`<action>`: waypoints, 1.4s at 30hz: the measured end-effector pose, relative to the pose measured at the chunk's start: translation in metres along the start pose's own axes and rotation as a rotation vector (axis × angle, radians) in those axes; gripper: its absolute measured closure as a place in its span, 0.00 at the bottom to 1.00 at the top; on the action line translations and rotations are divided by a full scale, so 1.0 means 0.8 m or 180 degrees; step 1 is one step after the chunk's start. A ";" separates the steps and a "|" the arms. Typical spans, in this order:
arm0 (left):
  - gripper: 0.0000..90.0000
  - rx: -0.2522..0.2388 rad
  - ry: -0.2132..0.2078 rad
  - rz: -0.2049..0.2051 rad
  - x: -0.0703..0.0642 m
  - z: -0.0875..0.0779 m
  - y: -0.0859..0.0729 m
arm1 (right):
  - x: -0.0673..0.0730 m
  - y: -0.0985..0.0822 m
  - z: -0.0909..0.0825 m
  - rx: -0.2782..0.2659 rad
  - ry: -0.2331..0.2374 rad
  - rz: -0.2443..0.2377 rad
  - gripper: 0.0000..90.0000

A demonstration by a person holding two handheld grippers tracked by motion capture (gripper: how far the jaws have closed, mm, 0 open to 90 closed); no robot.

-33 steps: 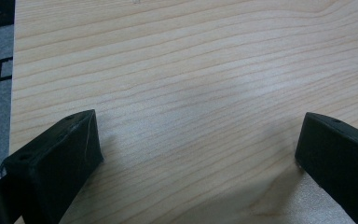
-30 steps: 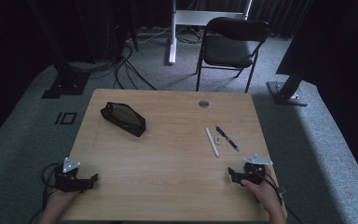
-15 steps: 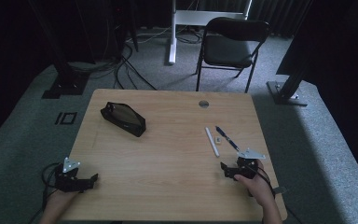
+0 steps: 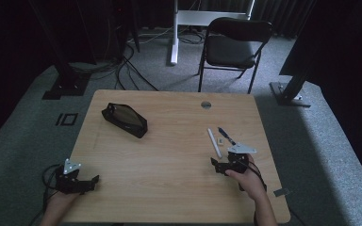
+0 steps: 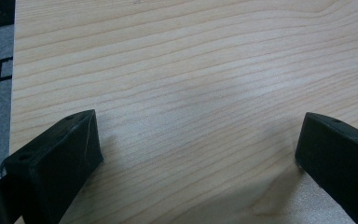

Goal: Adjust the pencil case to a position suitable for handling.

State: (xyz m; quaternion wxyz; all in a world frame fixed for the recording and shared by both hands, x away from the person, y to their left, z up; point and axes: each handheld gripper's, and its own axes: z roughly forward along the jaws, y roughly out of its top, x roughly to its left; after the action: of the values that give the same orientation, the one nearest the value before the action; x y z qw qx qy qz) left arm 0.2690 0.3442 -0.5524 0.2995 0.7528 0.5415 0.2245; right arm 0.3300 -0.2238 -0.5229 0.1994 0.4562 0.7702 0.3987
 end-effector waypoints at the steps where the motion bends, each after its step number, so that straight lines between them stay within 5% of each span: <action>1: 0.00 0.0001 0.0000 0.0000 0.000 0.000 0.000 | 0.002 0.002 0.002 -0.0002 0.0005 -0.0010 0.14; 35: 0.00 0.0001 0.0000 0.0000 0.000 0.000 0.000 | 0.067 0.057 0.060 -0.0113 0.0513 -0.0349 0.15; 42: 0.00 0.0000 0.0000 0.0000 0.000 0.000 0.000 | 0.073 0.066 0.068 -0.0148 0.0500 -0.0398 0.15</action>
State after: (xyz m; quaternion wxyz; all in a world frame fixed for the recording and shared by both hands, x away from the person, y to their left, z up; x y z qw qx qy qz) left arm 0.2689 0.3441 -0.5524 0.2995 0.7528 0.5415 0.2245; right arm 0.3659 -0.1357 -0.5101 0.1735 0.3698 0.8009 0.4378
